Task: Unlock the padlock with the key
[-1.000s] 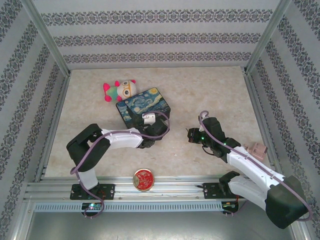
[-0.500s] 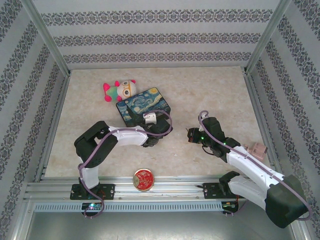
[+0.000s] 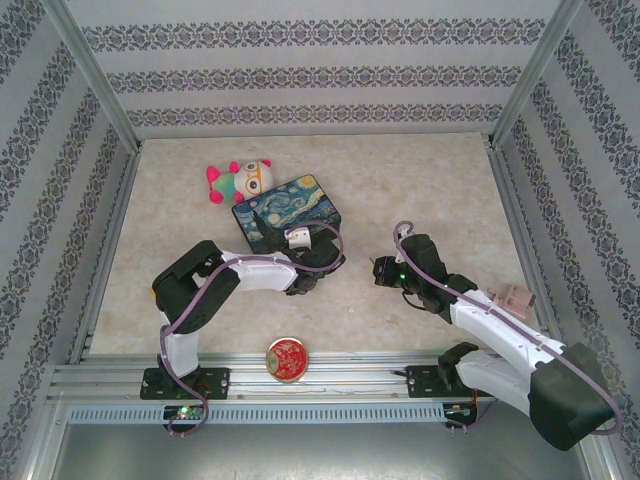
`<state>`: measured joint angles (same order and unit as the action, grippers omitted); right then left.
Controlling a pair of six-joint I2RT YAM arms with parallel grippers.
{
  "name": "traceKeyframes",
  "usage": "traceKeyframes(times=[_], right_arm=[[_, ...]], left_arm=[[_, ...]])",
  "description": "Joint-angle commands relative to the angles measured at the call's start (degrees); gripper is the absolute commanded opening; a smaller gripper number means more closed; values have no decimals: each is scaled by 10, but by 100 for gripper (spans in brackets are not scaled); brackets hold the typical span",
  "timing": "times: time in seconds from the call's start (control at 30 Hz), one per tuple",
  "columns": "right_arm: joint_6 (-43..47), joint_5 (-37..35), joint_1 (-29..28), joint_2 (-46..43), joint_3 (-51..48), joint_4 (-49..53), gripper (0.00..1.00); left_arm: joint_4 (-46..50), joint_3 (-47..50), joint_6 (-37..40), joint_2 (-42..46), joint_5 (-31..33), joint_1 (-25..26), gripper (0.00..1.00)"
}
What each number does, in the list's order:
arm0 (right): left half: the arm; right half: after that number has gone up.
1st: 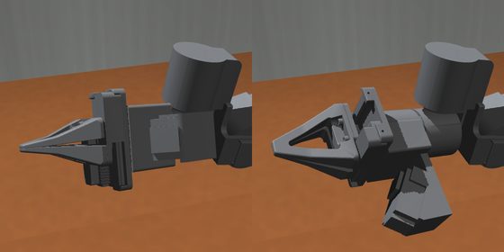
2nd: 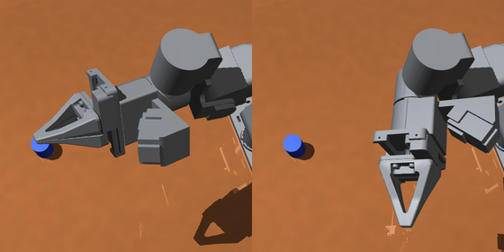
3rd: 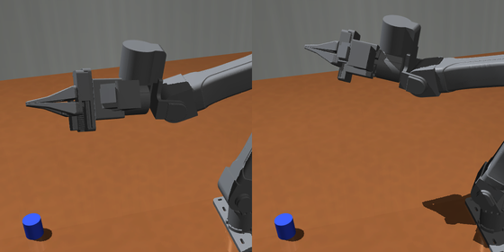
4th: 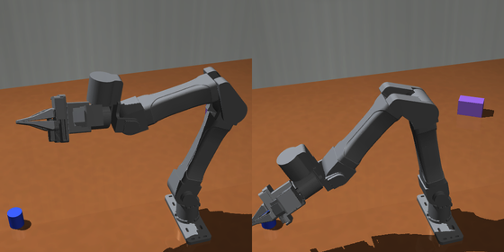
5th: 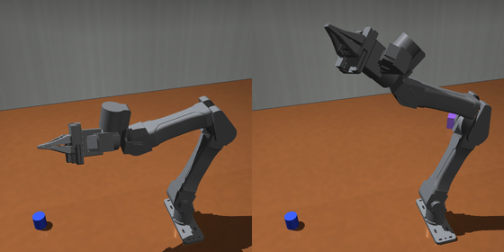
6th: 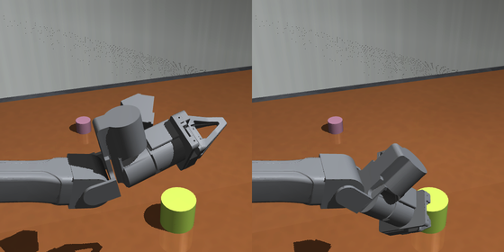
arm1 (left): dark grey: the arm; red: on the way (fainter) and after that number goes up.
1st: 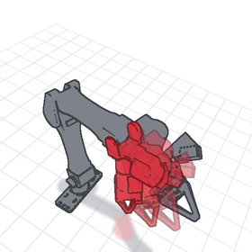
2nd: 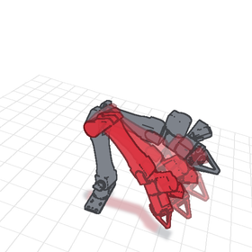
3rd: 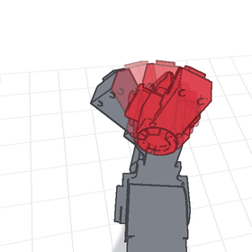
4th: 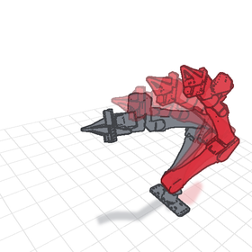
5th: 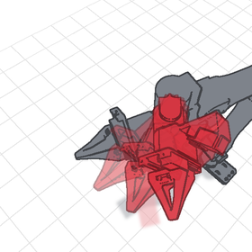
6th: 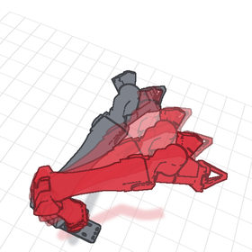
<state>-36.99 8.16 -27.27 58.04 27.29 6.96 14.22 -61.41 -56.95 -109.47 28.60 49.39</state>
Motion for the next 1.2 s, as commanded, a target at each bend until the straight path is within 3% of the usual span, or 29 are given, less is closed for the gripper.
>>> traceKeyframes(times=[0.0,0.2,0.3,0.43,0.8,1.03,1.17], right_arm=[[13,-9,-8,5,19,-13,0],[13,-9,-8,6,20,-12,0],[13,-8,-8,8,21,-14,0],[13,-8,-8,10,22,-16,0],[11,-4,-9,13,22,-19,0],[13,8,-14,25,12,-24,0],[-2,35,-25,40,-21,-93,0]], left_arm=[[-4,-10,14,-13,6,-10,44],[-11,-14,25,-16,7,-14,39],[-30,-13,43,-17,1,-15,48],[-41,-17,59,-22,1,-16,48],[-19,-35,68,-30,33,-21,29],[-34,-38,73,-5,-24,-22,18],[-69,-24,65,23,-67,-24,17]])
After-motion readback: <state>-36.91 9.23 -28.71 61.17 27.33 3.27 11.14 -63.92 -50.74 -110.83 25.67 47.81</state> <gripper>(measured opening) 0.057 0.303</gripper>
